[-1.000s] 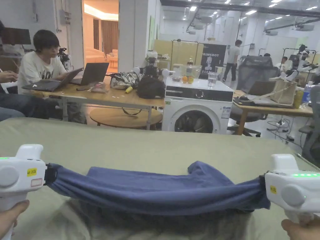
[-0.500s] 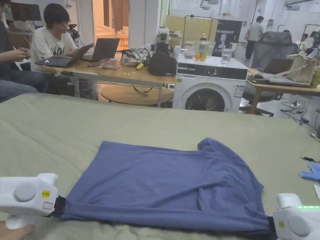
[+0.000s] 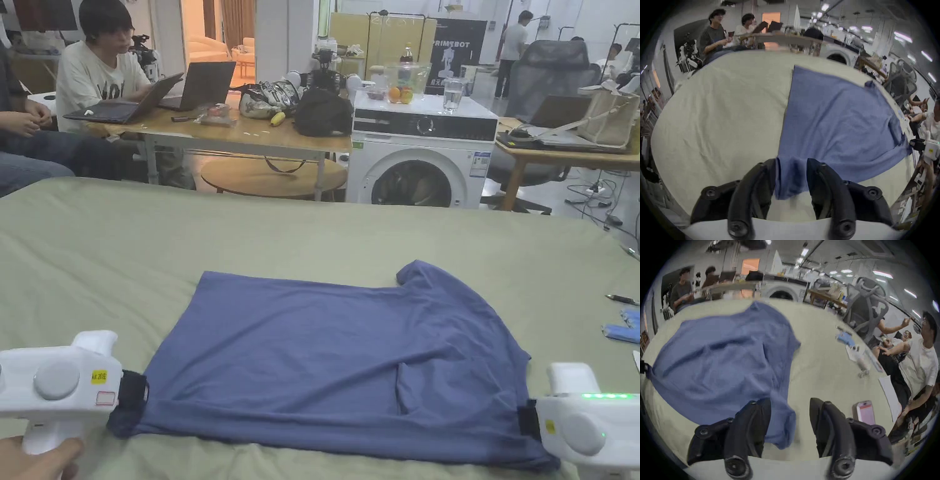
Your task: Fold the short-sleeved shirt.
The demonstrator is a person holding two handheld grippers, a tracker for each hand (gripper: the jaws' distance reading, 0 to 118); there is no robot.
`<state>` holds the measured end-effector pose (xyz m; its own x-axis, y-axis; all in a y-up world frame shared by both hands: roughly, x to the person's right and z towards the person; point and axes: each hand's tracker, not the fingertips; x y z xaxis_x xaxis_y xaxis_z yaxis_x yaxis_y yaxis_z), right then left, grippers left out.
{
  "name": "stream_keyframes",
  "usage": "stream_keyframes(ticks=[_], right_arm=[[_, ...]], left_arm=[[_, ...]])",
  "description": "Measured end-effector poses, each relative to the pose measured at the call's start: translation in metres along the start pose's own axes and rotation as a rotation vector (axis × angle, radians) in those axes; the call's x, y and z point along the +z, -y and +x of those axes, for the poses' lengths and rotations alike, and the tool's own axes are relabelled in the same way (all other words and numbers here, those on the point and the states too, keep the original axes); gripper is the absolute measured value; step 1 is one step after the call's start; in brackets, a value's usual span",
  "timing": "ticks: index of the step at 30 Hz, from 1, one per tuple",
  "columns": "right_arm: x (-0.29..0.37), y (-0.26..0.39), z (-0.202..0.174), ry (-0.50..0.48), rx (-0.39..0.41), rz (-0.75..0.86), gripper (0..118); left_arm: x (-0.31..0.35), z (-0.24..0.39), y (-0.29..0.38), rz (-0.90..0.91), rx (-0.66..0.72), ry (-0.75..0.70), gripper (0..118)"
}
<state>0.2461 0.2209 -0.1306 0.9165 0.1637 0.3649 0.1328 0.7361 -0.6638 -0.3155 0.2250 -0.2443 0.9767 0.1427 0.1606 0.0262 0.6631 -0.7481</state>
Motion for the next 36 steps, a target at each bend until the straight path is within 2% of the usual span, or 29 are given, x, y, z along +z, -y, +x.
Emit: stream_keyframes(ticks=[4,8,9,11,12,13,14,15,17,24,32,36], right_arm=[[0.025,-0.020,-0.015,-0.043,-0.071,0.193,50],[0.040,-0.023,-0.040,-0.033,-0.081,0.344,49],[0.042,-0.022,-0.046,-0.039,-0.083,0.361,42],[0.045,-0.019,-0.054,-0.066,-0.095,0.393,17],[0.045,-0.018,-0.057,-0.062,-0.098,0.396,6],[0.045,-0.017,-0.058,-0.057,-0.106,0.406,0],[0.046,-0.015,-0.060,-0.061,-0.114,0.416,0],[0.048,-0.013,-0.061,-0.066,-0.119,0.426,0],[0.048,-0.011,-0.062,-0.078,-0.129,0.429,0],[0.050,-0.007,-0.065,-0.099,-0.125,0.408,0],[0.044,-0.004,-0.067,-0.110,-0.103,0.361,0],[0.041,-0.004,-0.068,-0.109,-0.087,0.341,0]], left_arm=[[0.022,0.021,-0.006,0.236,-0.027,0.005,36],[0.032,0.043,-0.004,0.376,-0.039,0.013,36],[0.034,0.049,-0.003,0.414,-0.046,0.006,36],[0.033,0.057,-0.001,0.472,-0.067,-0.032,34],[0.034,0.061,0.001,0.491,-0.081,-0.049,25],[0.035,0.065,0.002,0.502,-0.097,-0.060,15],[0.030,0.065,0.003,0.510,-0.100,-0.070,4],[0.031,0.066,0.004,0.516,-0.100,-0.074,0],[0.033,0.067,0.006,0.521,-0.099,-0.086,0],[0.040,0.051,0.000,0.422,-0.088,-0.052,0],[0.025,0.008,-0.014,0.067,-0.030,-0.022,0],[0.009,-0.010,-0.012,-0.065,0.038,-0.022,37]])
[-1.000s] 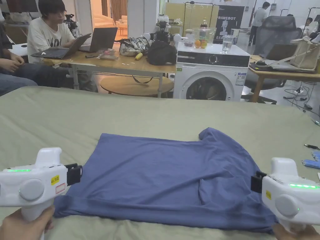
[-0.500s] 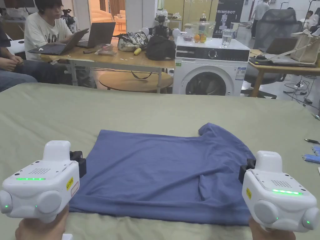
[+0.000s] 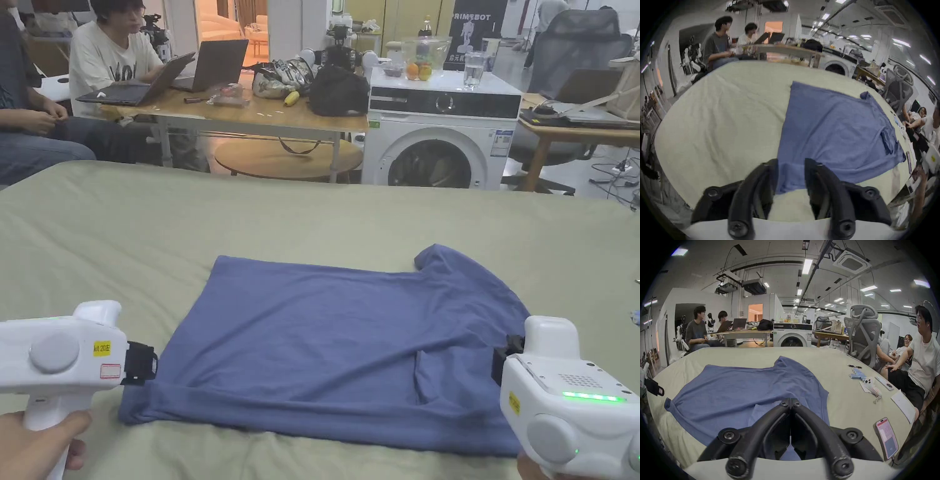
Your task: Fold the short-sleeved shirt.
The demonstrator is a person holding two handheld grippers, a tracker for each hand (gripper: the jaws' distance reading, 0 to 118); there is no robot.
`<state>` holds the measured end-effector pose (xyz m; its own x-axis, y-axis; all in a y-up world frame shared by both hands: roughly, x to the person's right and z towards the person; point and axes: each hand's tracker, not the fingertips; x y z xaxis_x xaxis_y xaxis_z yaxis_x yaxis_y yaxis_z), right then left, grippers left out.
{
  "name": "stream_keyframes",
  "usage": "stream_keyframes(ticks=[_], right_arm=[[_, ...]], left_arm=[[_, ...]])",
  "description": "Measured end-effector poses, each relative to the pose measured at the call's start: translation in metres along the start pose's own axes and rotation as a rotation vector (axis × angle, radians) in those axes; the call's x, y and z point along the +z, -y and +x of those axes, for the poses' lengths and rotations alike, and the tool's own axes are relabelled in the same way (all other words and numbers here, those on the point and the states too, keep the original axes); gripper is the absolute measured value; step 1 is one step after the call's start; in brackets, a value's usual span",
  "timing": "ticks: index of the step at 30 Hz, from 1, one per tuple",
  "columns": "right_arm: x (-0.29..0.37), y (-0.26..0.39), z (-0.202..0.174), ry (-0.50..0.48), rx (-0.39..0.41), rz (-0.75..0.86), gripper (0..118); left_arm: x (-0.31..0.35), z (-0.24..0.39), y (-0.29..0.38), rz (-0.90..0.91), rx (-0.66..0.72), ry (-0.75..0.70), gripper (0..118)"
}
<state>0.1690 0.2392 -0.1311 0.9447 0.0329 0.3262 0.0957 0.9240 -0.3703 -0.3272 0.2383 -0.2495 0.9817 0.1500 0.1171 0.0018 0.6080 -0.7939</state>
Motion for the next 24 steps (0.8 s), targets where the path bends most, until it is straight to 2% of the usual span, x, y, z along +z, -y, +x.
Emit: stream_keyframes(ticks=[3,7,9,11,12,13,15,17,19,20,24], right_arm=[[-0.002,0.002,0.002,-0.003,0.003,-0.016,0],[-0.007,0.006,0.007,0.008,0.009,-0.051,0],[-0.007,0.008,0.012,0.010,0.007,-0.077,0],[-0.008,0.009,0.021,0.020,0.008,-0.112,0],[-0.009,0.009,0.025,0.023,0.010,-0.133,0],[-0.011,0.009,0.031,0.025,0.017,-0.173,0],[-0.016,0.008,0.040,0.026,0.024,-0.242,0],[-0.019,0.011,0.052,0.011,0.021,-0.297,2],[-0.023,0.016,0.060,0.034,0.042,-0.350,41],[-0.025,0.020,0.063,0.039,0.049,-0.363,55],[-0.045,0.039,0.073,0.024,0.066,-0.499,57]], left_arm=[[-0.018,-0.006,0.002,-0.082,0.027,-0.030,50],[-0.056,-0.007,0.014,-0.269,0.014,-0.118,50],[-0.049,0.000,0.021,-0.170,-0.010,-0.113,48],[-0.044,0.011,0.024,-0.159,-0.051,-0.136,47],[-0.044,0.014,0.026,-0.150,-0.083,-0.124,42],[-0.045,0.011,0.023,-0.148,-0.091,-0.103,32],[-0.048,0.005,0.018,-0.145,-0.075,-0.081,7],[-0.048,0.006,0.019,-0.142,-0.078,-0.074,2],[-0.043,0.006,0.023,-0.133,-0.085,-0.070,2],[-0.042,0.006,0.024,-0.125,-0.081,-0.068,2],[-0.042,0.006,0.025,-0.116,-0.074,-0.065,2]])
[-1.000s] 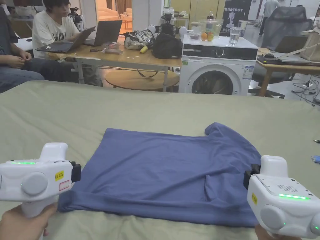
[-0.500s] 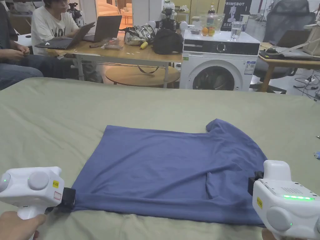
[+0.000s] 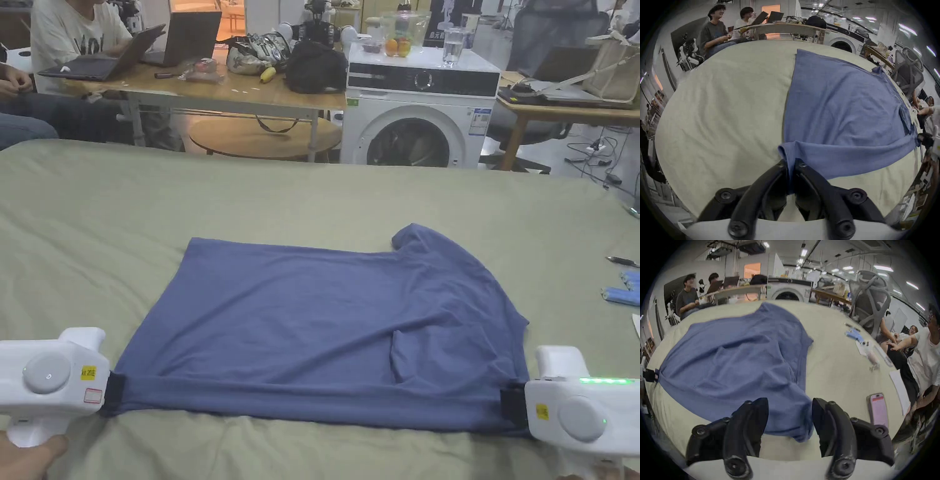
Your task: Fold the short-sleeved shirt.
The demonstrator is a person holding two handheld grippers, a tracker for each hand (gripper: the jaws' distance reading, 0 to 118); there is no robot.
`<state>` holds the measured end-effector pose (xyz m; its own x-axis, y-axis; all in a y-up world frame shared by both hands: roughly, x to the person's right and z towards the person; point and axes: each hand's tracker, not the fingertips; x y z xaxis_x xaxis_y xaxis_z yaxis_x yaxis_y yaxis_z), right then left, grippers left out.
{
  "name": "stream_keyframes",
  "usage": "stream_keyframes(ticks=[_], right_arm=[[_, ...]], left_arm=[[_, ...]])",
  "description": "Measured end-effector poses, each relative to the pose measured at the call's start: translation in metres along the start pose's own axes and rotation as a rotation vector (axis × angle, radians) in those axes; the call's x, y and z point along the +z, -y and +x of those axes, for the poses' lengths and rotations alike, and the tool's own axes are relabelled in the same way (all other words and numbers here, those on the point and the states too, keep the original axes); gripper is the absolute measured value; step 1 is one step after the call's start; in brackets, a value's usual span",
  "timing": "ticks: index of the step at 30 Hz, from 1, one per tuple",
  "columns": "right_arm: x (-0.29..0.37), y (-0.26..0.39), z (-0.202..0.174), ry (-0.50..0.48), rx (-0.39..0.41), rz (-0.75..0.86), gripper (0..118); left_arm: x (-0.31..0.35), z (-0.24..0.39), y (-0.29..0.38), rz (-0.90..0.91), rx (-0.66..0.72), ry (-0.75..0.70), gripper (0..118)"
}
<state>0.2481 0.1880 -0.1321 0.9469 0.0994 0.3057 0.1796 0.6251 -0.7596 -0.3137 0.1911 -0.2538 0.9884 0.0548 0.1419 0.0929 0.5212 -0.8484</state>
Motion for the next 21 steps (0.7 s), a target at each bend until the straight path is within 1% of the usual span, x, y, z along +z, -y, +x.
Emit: stream_keyframes(ticks=[1,2,3,4,5,6,7,8,9,11,16,21], right_arm=[[-0.007,0.004,0.001,-0.017,-0.005,-0.026,56],[-0.014,0.007,0.001,-0.038,-0.011,-0.048,53],[-0.017,0.009,0.000,-0.065,-0.010,-0.050,43],[-0.016,0.011,-0.002,-0.051,0.001,-0.029,41],[-0.011,0.011,-0.004,-0.030,0.025,0.002,32],[-0.010,0.009,-0.004,-0.052,0.028,-0.003,8],[-0.009,0.007,-0.003,-0.121,0.002,0.002,7],[-0.003,0.006,-0.004,-0.097,-0.029,0.010,6],[0.000,0.005,-0.005,-0.088,-0.021,0.014,5],[0.009,0.001,-0.005,-0.088,-0.014,0.060,5],[0.031,-0.025,-0.001,-0.114,-0.045,0.137,5],[0.032,-0.065,0.002,-0.114,-0.081,0.184,5]], left_arm=[[0.000,0.000,0.000,0.002,0.001,0.000,2],[0.001,0.000,0.001,0.005,0.004,0.000,2],[0.001,0.000,0.001,0.006,0.005,0.002,2],[0.002,-0.001,0.002,0.009,0.006,0.005,2],[0.003,-0.002,0.002,0.014,0.012,0.009,2],[0.004,-0.003,0.003,0.023,0.020,0.017,2],[0.006,-0.004,0.004,0.032,0.024,0.023,2],[0.008,-0.004,0.004,0.045,0.028,0.025,1],[0.012,-0.005,0.004,0.069,0.034,0.033,1],[0.017,-0.008,-0.001,0.111,0.056,0.056,1],[0.040,-0.008,-0.027,0.228,0.073,0.096,1],[0.044,-0.008,-0.066,0.270,0.085,0.109,1]])
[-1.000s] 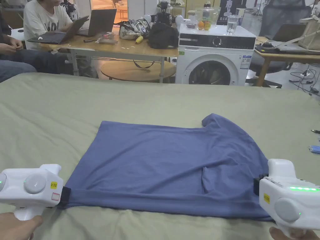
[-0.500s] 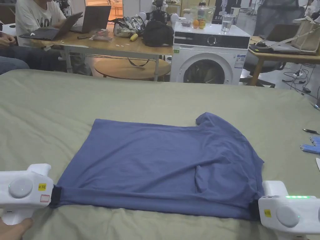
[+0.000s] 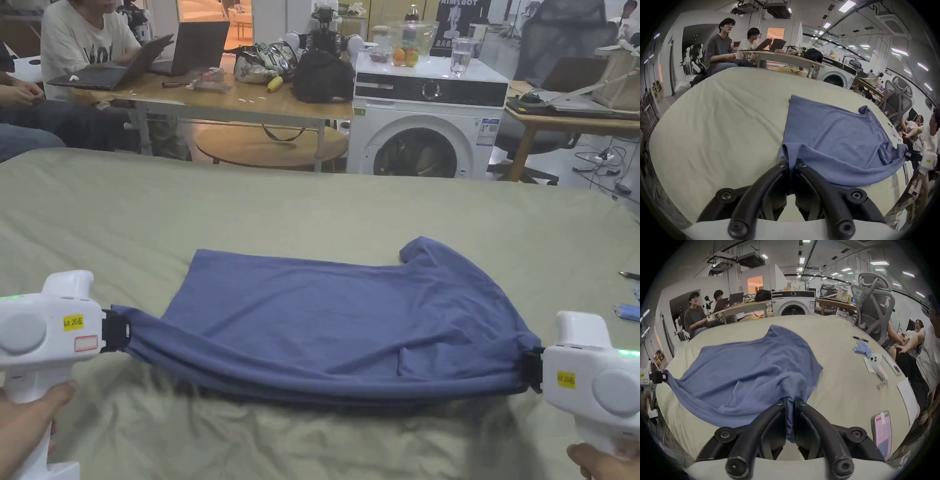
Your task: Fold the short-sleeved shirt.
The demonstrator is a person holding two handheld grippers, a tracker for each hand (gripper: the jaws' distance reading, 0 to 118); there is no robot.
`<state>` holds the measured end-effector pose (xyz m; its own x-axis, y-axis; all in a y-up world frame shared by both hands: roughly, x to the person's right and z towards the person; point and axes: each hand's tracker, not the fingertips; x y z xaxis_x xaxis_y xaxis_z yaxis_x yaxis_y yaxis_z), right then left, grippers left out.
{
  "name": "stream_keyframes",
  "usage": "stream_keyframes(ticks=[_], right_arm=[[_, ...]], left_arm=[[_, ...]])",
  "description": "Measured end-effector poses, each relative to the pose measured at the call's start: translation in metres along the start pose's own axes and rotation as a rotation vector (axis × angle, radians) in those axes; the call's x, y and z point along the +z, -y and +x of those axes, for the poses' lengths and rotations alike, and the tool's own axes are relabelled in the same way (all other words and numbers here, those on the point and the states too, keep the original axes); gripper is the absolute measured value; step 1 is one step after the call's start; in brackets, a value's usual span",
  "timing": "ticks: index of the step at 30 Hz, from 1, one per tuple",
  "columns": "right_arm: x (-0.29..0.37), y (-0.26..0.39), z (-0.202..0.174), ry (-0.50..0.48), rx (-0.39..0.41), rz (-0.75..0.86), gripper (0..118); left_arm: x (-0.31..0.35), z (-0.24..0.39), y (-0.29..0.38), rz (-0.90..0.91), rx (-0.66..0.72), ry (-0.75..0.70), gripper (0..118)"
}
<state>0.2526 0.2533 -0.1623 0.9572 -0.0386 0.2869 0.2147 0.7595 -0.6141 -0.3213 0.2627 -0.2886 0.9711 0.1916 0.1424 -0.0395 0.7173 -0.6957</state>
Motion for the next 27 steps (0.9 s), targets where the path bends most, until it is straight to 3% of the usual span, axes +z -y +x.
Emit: stream_keyframes(ticks=[11,21,27], right_arm=[[-0.081,-0.088,-0.009,-0.005,-0.075,0.020,5],[-0.167,-0.106,-0.018,0.041,-0.027,-0.117,5],[-0.172,-0.103,-0.021,0.060,-0.022,-0.121,9]], left_arm=[[-0.072,0.003,-0.076,0.027,0.029,-0.045,1],[-0.143,0.001,-0.081,-0.102,0.043,-0.057,1],[-0.152,0.006,-0.081,-0.118,0.005,-0.050,3]])
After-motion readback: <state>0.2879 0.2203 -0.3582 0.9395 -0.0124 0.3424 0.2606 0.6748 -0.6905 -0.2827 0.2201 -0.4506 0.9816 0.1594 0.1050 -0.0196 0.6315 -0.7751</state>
